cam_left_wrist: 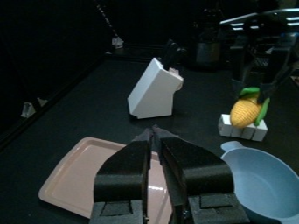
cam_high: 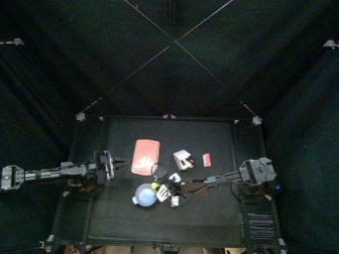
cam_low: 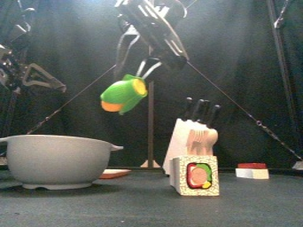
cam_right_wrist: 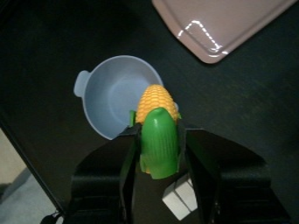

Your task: Put corn right of sushi roll

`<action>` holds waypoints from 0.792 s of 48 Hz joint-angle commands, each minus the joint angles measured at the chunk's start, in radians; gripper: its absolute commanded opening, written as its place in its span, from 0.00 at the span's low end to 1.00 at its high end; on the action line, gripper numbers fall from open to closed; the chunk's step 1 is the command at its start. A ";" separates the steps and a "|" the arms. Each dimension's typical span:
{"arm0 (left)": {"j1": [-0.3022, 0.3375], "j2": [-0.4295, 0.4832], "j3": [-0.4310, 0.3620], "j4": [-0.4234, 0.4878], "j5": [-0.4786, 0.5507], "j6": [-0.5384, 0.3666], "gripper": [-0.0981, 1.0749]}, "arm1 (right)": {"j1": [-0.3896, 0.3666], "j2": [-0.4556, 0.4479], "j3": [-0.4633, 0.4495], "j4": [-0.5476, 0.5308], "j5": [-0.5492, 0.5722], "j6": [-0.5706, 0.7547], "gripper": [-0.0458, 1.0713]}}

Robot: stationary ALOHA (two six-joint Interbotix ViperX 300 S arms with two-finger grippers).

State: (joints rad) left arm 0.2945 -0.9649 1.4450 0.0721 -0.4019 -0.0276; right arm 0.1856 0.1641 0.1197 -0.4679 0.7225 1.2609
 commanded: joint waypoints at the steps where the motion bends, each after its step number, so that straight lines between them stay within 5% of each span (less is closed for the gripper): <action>1: 0.015 0.005 -0.034 0.011 -0.008 0.002 0.55 | 0.023 -0.101 0.048 -0.072 -0.002 0.097 0.66; 19: 0.040 0.005 -0.063 0.040 -0.009 0.002 0.55 | 0.141 -0.319 0.296 -0.212 0.058 0.540 0.66; 38: 0.041 0.006 -0.043 0.029 -0.009 -0.002 0.55 | 0.213 -0.480 0.520 -0.141 -0.006 0.666 0.66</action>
State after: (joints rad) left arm 0.3329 -0.9633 1.4113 0.1089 -0.4019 -0.0276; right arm 0.3881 -0.2562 0.5890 -0.6228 0.7593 1.9175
